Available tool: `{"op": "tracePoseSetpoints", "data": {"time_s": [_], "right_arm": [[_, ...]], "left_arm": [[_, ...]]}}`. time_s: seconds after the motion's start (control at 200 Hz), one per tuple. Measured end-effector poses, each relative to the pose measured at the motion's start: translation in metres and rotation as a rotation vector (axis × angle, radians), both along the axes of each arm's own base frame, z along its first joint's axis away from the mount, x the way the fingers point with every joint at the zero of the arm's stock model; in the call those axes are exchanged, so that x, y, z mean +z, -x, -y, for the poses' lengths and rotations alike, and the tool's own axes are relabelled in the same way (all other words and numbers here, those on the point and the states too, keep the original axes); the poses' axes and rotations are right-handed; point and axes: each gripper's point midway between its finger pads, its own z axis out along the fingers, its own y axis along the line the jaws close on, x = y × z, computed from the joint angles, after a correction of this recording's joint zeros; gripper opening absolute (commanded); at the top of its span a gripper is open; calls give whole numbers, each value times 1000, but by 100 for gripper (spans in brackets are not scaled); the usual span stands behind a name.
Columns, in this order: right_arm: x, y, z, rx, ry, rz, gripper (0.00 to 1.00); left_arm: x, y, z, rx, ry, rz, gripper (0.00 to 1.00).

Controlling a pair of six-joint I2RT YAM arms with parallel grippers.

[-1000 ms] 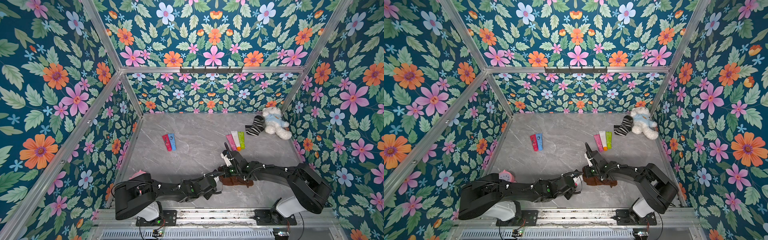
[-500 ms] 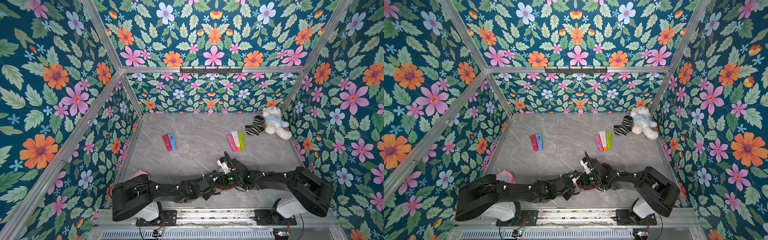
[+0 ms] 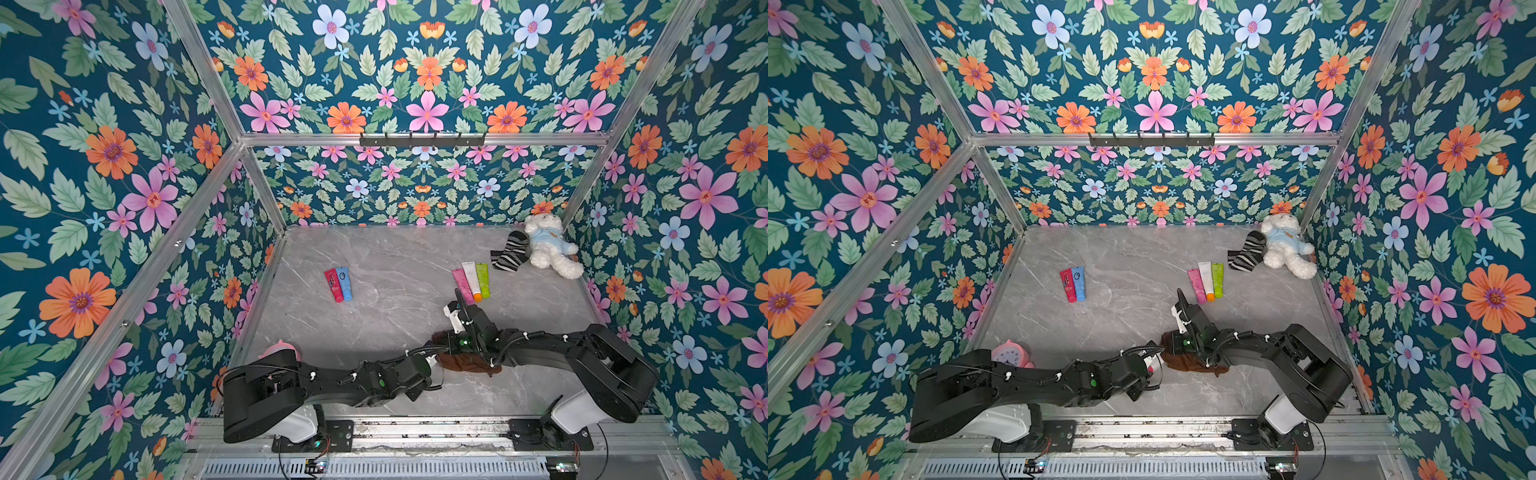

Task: Wipe the surface of the toothpaste tube
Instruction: Wipe the dirt from the toothpaste tube.

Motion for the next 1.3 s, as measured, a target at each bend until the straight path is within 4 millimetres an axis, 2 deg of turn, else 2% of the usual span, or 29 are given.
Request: {"op": "tracePoseSetpoints", "data": {"time_s": [0.125, 0.245, 0.335, 0.45, 0.505, 0.6, 0.74, 0.89, 0.995, 1.14, 1.3], "right_arm": [[2, 31, -18, 71, 1, 8, 0], [2, 43, -22, 68, -30, 13, 0], [1, 44, -23, 53, -55, 13, 0], [1, 42, -20, 35, -61, -5, 0], [-1, 33, -9, 7, -69, -31, 0], [-2, 4, 22, -109, -53, -30, 0], [-6, -15, 47, -178, -8, -31, 0], [-6, -14, 46, -153, 3, -26, 0], [-1, -1, 30, -90, -3, -7, 0], [8, 37, 6, 19, -53, -7, 0], [6, 64, 4, 64, -84, -51, 0]], "left_arm": [[0, 2, 0, -4, 0, -7, 0], [-1, 4, -2, -11, -9, -13, 0], [0, 4, -2, -14, -6, -14, 0], [0, 5, -2, -15, -5, -14, 0], [1, 5, -2, -16, 1, -13, 0], [8, 4, 3, -17, 38, 0, 0], [13, 3, 7, -17, 63, 8, 0], [13, 3, 7, -18, 64, 8, 0], [8, 4, 5, -19, 43, 0, 0], [3, 6, 2, -26, 18, -13, 0], [2, 7, 2, -28, 17, -15, 0]]}}
